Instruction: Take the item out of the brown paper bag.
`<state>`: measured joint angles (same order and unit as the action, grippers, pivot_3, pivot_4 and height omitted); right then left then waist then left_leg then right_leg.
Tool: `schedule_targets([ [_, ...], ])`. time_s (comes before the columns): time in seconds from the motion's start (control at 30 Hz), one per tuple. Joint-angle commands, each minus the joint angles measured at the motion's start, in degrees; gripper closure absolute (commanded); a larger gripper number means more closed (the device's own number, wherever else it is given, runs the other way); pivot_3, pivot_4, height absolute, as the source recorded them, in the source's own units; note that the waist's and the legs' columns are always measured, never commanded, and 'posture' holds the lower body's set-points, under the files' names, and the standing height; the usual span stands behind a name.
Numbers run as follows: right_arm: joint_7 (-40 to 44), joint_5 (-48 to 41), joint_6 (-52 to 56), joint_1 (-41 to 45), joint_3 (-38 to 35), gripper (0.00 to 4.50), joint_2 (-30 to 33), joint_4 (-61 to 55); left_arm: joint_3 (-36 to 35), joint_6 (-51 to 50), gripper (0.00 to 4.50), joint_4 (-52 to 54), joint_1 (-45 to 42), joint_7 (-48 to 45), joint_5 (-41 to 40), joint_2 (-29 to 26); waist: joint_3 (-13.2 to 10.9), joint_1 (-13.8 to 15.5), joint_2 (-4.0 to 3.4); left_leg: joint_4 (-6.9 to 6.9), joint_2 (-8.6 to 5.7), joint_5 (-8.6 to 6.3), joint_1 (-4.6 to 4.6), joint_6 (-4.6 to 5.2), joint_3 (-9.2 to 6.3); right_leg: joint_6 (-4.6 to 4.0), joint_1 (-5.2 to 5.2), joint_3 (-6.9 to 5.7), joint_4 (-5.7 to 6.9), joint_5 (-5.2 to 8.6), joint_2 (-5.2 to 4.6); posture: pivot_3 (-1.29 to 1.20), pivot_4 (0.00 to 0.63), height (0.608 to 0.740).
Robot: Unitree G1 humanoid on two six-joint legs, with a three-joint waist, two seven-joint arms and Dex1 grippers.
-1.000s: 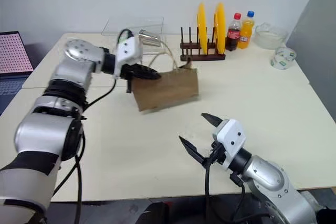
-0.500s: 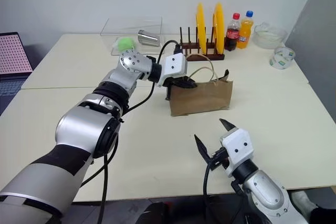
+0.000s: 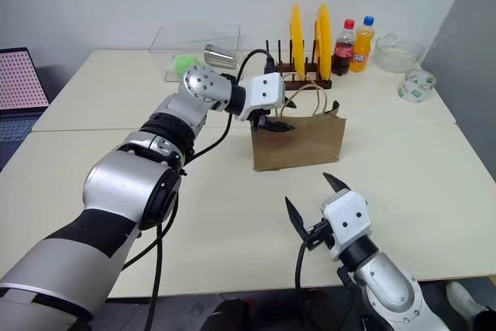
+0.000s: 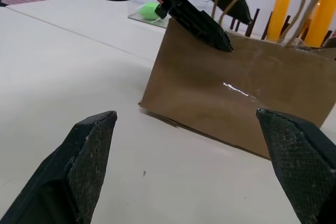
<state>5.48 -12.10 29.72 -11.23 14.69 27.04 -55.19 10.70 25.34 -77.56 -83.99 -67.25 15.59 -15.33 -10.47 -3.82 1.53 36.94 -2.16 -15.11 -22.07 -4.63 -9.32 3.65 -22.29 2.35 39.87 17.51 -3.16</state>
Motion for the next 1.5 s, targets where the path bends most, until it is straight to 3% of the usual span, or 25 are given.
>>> schedule_targets([
  [0.03, 1.6, -0.8, 1.4, 1.5, -0.3, 0.0, 1.0, -4.8, -2.8, -0.9, 0.88, 0.9, -1.2, -2.1, -2.3, -2.8, 0.0, -0.1, 0.0, 0.0, 0.0, 0.0, 0.0, 0.0, -0.01, 0.0, 0.0, 0.0, 0.0, 0.0, 0.0, 0.0, 0.15, 0.74],
  [0.33, 6.8, -2.9, 4.8, 3.9, -5.4, 0.0, 3.6, -4.1, -7.9, -3.8, 0.88, 3.1, 3.7, -5.5, -6.8, -9.8, 0.0, -0.3, 0.0, 0.01, 0.01, 0.0, 0.03, 0.0, -0.03, 0.0, 0.02, -0.02, 0.04, 0.0, 0.0, 0.0, 0.15, 0.74],
  [0.47, 9.8, -6.5, 4.9, 5.7, -12.2, 0.0, 3.9, -1.7, -11.6, -6.0, 0.88, 6.6, 7.0, -8.3, -11.8, -12.7, 0.0, -0.3, 0.0, 0.02, 0.01, 0.0, 0.01, 0.0, -0.03, -0.01, 0.02, -0.03, 0.04, 0.0, 0.0, 0.0, 0.15, 0.74],
  [0.57, 13.6, -8.1, 4.3, 6.0, -19.5, 0.0, 6.3, 1.1, -14.3, -12.6, 0.88, 22.0, 17.2, -10.8, -18.2, -14.3, 0.0, -0.6, -0.07, 0.0, 0.01, 0.0, 0.06, 0.0, -0.01, -0.01, 0.05, 0.02, 0.06, -0.01, -0.02, 0.0, 0.15, 0.74],
  [0.67, 19.1, -10.9, 2.9, 7.6, -25.5, 0.0, 9.5, 5.5, -16.1, -30.4, 0.88, 56.2, 38.3, -7.8, -25.7, -16.4, 0.1, -1.3, -0.21, -0.04, 0.07, 0.0, 0.13, 0.0, 0.01, -0.02, 0.07, 0.09, 0.07, -0.01, -0.01, 0.0, 0.15, 0.74],
  [0.73, 22.4, -11.5, 1.4, 9.6, -27.4, 0.0, 11.7, 9.2, -18.0, -39.2, 0.88, 72.3, 48.3, -1.4, -29.0, -15.9, 0.1, -1.3, -0.18, -0.07, 0.51, -0.03, 0.18, 0.05, 0.04, -0.04, 0.07, 0.26, 0.06, -0.01, -0.01, 0.0, 0.15, 0.74],
  [0.83, 26.0, -10.8, -1.3, 13.8, -28.4, 0.62, 14.2, 15.7, -19.2, -49.7, 0.84, 88.6, 58.1, 5.8, -33.6, -15.0, 0.1, -0.3, -0.12, 0.05, 0.63, -0.04, 0.1, 0.06, 0.05, -0.06, 0.09, 0.09, 0.08, -0.03, 0.05, 0.0, 0.15, 0.74],
  [0.93, 28.3, -10.0, -3.5, 18.5, -28.6, 1.7, 15.8, 21.6, -18.9, -56.9, 0.84, 100.2, 65.2, 11.0, -38.3, -13.9, 0.1, 0.8, -0.2, 0.06, 0.61, -0.04, 0.34, 0.06, 0.11, -0.09, 0.33, 0.08, 0.03, -0.06, 0.07, 0.0, 0.15, 0.74],
  [1.2, 31.2, -2.2, -8.5, 35.6, -21.6, 4.49, 18.5, 40.2, -16.3, -56.8, 0.84, 111.0, 74.3, 16.1, -41.2, -14.4, 0.1, 0.7, -0.28, -0.02, 0.31, -0.05, 0.51, 0.07, 0.19, -0.1, 0.53, 0.11, -0.17, -0.06, 0.09, 0.0, 0.15, 0.74],
  [1.33, 31.9, 7.9, -16.6, 49.2, -12.7, 4.49, 17.4, 57.9, -13.3, -50.4, 0.84, 108.6, 75.9, 15.1, -38.7, -15.1, 0.1, 0.4, -0.32, -0.07, 0.33, -0.04, 0.63, 0.07, 0.34, -0.13, 0.55, 0.19, -0.18, -0.07, 0.1, 0.0, 0.15, 0.74],
  [1.5, 33.6, 15.5, -30.1, 67.5, -5.5, 4.49, 11.3, 87.5, -11.2, -46.3, 0.84, 106.3, 75.3, 15.1, -38.5, -14.8, 0.1, 0.4, -0.33, -0.13, 0.37, -0.04, 0.58, 0.06, 0.39, -0.21, 0.51, 0.17, -0.35, -0.13, 0.11, 0.0, 0.15, 0.74],
])
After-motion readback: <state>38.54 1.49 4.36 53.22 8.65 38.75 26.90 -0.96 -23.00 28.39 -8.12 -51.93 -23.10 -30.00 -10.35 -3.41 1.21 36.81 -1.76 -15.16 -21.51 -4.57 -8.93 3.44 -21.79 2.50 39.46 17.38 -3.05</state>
